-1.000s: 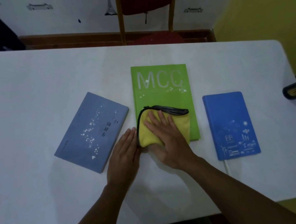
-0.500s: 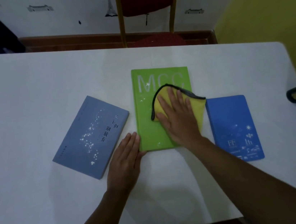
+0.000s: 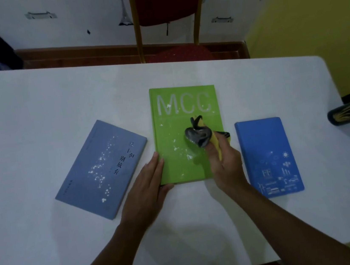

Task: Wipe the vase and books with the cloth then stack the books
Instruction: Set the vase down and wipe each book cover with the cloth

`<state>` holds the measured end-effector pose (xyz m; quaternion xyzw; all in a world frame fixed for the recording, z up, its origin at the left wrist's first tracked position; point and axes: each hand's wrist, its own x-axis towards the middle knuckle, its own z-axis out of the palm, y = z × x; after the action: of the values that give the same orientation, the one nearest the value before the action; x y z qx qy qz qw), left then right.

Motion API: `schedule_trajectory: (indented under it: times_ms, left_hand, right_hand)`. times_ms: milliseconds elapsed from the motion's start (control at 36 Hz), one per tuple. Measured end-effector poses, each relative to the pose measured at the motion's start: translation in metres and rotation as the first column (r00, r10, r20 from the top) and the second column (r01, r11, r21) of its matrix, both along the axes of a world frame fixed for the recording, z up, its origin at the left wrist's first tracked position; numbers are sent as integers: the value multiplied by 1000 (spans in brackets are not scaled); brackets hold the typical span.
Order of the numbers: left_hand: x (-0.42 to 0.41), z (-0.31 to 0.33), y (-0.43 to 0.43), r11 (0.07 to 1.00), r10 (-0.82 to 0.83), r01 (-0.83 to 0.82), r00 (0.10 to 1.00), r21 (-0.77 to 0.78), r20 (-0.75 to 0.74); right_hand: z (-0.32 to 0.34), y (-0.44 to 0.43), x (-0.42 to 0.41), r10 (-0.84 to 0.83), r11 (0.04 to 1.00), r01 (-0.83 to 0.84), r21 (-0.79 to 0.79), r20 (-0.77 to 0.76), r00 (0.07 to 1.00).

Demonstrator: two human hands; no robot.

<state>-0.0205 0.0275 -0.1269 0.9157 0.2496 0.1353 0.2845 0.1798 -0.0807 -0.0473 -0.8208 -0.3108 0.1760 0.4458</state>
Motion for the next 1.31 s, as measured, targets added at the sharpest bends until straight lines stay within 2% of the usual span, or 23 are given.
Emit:
schedule_trajectory:
  times_ms: [83, 111, 167, 222, 250, 361, 444, 500, 583, 639, 694, 750, 778, 833, 917, 972, 1028, 1139, 1194, 1250, 1306]
  left_hand:
    - [0, -2, 1, 1000, 6, -6, 1000, 21, 8]
    - [0, -3, 1, 1000, 7, -7, 1000, 29, 15]
    - [1, -5, 1, 999, 5, -6, 999, 44, 32]
    - [1, -6, 1, 998, 4, -7, 999, 66, 46]
    - [1, -7, 1, 997, 4, -7, 999, 72, 52]
    - [0, -6, 1, 997, 3, -6, 999, 74, 46]
    - [-1, -5, 2, 998, 5, -7, 1000, 63, 26]
    - [-1, -4, 1, 999, 8, -9, 1000, 50, 12]
    - [-1, -3, 1, 999, 5, -5, 1000, 51, -2]
    - [-1, -1, 0, 999, 16, -16, 1000, 46, -17]
    - [0, 1, -2, 998, 48, -47, 999, 34, -26]
    - [0, 2, -2, 998, 65, -65, 998, 7, -19]
    - [0, 2, -2, 998, 62, -62, 998, -7, -12]
    - [-1, 0, -1, 999, 51, -52, 999, -7, -11]
    - [-2, -4, -1, 998, 50, -49, 999, 33, -18]
    - [-2, -6, -1, 998, 48, -47, 999, 48, -20]
    - [-2, -7, -1, 998, 48, -48, 999, 52, -13]
    - [-3, -9, -2, 997, 66, -66, 998, 44, 13]
    - [-2, -9, -2, 997, 62, -62, 998, 50, 6]
    - [-2, -9, -2, 997, 61, -61, 998, 54, -5]
    - [-2, -9, -2, 997, 65, -64, 998, 42, -13]
  right_hand:
    - [-4, -11, -16, 265, 963, -267, 31, 62, 962]
    - [-12, -16, -21, 378, 925, -381, -6, 137, 916]
    - [-31, -25, -26, 565, 823, -548, -148, 307, 766]
    - [-43, -33, -21, 618, 784, -578, -227, 377, 690]
    - [-45, -35, -16, 597, 800, -552, -233, 390, 701]
    - [-45, -26, 10, 398, 914, -328, -240, 365, 841]
    - [-39, -1, 14, 281, 948, -237, -214, 205, 938]
    - [-30, 13, 10, 156, 980, -146, -137, 66, 986]
    - [-15, 20, -1, 19, 1000, -19, -22, -18, 1000]
    - [-12, 20, -12, 70, 997, -70, -13, -2, 998]
    - [-20, 20, -22, 248, 966, -238, -106, 95, 964]
    - [-36, 20, -30, 452, 885, -381, -268, 292, 843]
    - [-40, 21, -31, 506, 852, -398, -339, 344, 791]
    - [-44, 25, -26, 527, 833, -367, -413, 395, 753]
    - [-43, 34, -6, 453, 854, -260, -451, 398, 797]
    - [-43, 40, 7, 382, 875, -213, -434, 352, 854]
    - [-46, 42, 9, 369, 894, -239, -379, 318, 874]
    - [-47, 21, -8, 536, 843, -464, -274, 338, 774]
    - [-43, 6, -5, 566, 825, -525, -211, 324, 758]
    - [-36, -2, 4, 504, 863, -485, -141, 305, 808]
    - [-31, -1, 13, 329, 942, -331, -43, 296, 897]
